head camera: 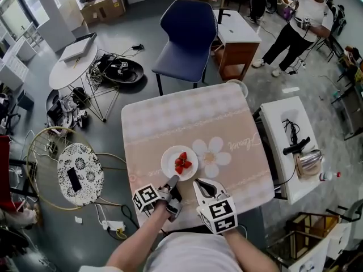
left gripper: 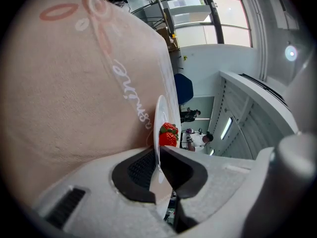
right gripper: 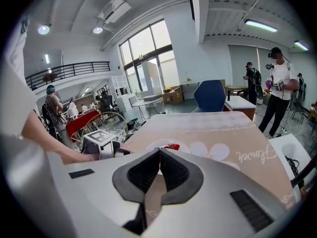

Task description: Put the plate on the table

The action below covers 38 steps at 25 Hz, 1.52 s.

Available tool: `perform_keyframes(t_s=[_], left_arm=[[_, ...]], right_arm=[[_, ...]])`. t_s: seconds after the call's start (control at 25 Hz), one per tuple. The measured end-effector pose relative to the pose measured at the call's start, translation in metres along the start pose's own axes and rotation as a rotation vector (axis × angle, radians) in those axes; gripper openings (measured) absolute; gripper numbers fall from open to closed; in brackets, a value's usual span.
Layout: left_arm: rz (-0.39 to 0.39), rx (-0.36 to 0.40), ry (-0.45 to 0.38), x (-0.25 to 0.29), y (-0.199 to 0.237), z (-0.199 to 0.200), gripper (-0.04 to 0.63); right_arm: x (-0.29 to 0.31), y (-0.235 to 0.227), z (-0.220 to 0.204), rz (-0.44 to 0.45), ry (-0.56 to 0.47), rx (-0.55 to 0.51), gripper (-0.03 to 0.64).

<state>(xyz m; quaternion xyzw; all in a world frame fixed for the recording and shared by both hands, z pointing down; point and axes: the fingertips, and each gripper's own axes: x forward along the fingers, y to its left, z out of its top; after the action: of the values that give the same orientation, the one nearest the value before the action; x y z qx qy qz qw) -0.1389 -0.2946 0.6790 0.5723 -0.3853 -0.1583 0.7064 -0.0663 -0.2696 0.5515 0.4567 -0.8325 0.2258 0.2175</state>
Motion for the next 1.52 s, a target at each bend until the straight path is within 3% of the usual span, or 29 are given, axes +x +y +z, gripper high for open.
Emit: perform_keyframes(t_s=[0.52,0.96,1.2,1.52], left_arm=[[0.127,0.145,0.033,-0.008,0.005,0.000,0.140],[0.265,0.435,0.085,-0.024,0.000,-0.002,0.175],[0.249,0.549,0.096,-0.031,-0.023,-0.013,0.175],[0.252,0.792,0.104,-0.042,-0.063,-0.036,0.172]], right_arm=[[-0.008,0.003,-0.004,0.000,0.001,0.010,0.005],[-0.012,0.006,-0.008,0.003,-0.005,0.006,0.005],[-0.015,0.004,-0.009,0.008,-0.001,0.004,0.005],[-0.026,0.003,-0.001,0.035,-0.014,0.003,0.005]])
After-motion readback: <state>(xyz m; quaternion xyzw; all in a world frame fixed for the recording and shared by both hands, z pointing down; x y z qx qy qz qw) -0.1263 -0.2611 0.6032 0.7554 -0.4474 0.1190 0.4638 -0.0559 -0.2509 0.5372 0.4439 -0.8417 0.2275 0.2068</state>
